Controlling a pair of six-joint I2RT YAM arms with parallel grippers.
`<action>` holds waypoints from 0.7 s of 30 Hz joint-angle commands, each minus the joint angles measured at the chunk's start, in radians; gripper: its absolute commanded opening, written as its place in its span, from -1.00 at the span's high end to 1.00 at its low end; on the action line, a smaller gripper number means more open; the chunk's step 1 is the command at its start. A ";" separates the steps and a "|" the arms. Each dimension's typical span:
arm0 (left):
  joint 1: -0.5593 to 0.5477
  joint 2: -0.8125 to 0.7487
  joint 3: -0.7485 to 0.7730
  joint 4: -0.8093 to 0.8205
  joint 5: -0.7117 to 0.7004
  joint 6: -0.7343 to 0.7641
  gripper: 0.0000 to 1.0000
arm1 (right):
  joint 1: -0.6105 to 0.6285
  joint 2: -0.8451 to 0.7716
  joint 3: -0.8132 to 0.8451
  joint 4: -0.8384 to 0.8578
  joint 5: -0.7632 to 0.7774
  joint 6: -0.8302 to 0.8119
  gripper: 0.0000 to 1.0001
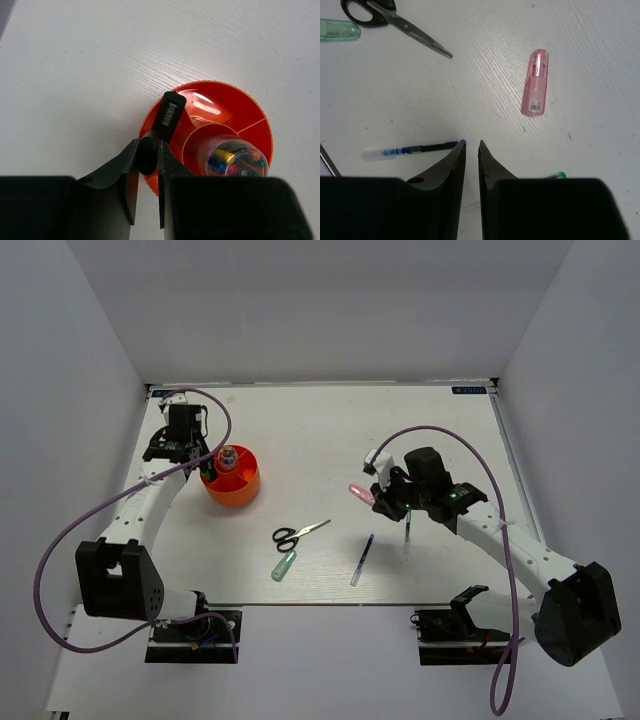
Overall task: Sort the stationery into containers
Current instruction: Place the pen in the storage box.
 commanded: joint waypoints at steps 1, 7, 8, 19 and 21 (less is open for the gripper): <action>0.004 -0.004 0.030 0.018 0.006 0.010 1.00 | -0.006 0.001 -0.002 0.025 -0.018 0.000 0.57; 0.005 0.013 0.027 0.016 0.004 0.007 0.71 | -0.009 0.001 0.000 0.017 -0.021 -0.002 0.29; 0.004 0.014 0.027 0.018 0.006 0.004 0.65 | -0.012 0.003 0.000 0.017 -0.023 -0.003 0.29; 0.000 0.057 0.005 0.012 0.021 -0.005 0.02 | -0.027 -0.003 0.000 0.016 -0.030 0.004 0.27; 0.000 0.059 0.005 0.005 0.026 -0.003 -0.13 | -0.030 0.001 0.000 0.014 -0.035 0.006 0.27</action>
